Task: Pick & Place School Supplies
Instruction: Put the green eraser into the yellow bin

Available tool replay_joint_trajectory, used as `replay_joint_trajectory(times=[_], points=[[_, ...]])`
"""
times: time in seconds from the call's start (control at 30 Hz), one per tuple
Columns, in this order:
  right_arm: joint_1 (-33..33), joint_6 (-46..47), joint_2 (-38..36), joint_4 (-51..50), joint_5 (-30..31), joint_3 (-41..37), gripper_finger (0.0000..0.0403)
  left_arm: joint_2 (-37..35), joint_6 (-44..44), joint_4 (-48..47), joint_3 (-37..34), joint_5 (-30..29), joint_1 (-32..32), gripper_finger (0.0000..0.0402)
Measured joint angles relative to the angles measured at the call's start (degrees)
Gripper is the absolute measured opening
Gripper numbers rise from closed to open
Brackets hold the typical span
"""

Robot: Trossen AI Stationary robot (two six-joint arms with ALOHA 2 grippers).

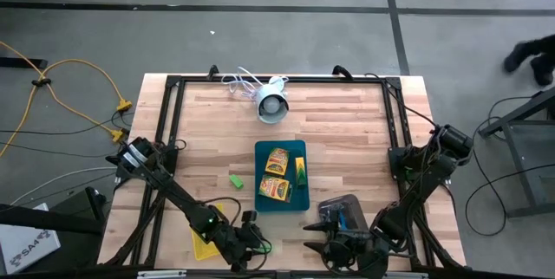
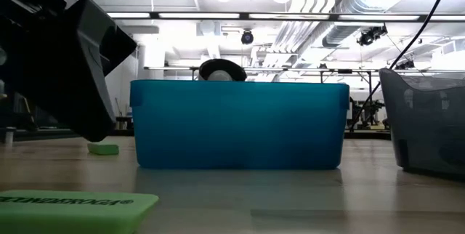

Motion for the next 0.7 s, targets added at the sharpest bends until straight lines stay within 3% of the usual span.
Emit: replay_joint_trajectory(times=[0.7], points=[[0.0,1.3,0.0,-0.2,0.0,0.0,0.0190,4.7,0.1,1.7,0.1,0.9,-0.3,0.0181]])
